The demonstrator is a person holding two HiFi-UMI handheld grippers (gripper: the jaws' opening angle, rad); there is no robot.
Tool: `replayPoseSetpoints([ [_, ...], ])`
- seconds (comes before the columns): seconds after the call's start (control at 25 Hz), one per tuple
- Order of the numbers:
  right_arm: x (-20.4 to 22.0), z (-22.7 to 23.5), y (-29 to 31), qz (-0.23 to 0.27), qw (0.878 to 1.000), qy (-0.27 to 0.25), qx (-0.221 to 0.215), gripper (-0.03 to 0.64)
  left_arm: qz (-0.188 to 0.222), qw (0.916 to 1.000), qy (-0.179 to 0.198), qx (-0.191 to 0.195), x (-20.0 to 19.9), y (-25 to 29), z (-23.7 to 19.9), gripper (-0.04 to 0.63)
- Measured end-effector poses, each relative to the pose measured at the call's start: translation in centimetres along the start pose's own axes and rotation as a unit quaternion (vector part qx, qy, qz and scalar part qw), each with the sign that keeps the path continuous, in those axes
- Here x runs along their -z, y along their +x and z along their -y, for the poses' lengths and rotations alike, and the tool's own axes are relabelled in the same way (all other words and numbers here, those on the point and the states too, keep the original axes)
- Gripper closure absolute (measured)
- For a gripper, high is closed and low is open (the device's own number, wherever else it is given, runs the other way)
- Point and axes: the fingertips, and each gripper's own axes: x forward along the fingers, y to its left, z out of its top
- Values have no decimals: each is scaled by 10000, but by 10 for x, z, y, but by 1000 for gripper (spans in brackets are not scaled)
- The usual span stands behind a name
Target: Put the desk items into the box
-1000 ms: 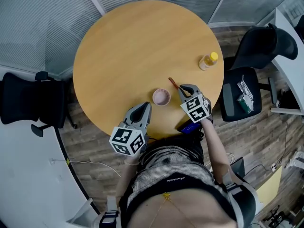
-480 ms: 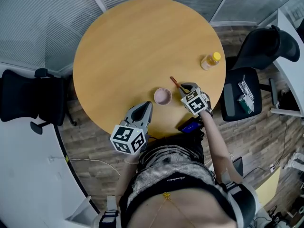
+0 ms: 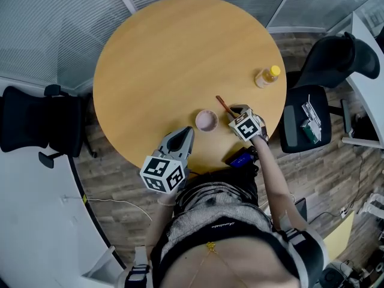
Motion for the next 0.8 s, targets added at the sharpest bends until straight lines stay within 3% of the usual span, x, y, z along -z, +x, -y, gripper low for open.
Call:
replayPoseSetpoints([
  [0.44,29,-1,11,-519,9986,105,-69,534,-25,10000,2,-33,4,0,-3,577],
  [0.8,32,-2,11,-480,9985,263,-90,552,-51,10000,-4,-15,9,-2,-2,577],
])
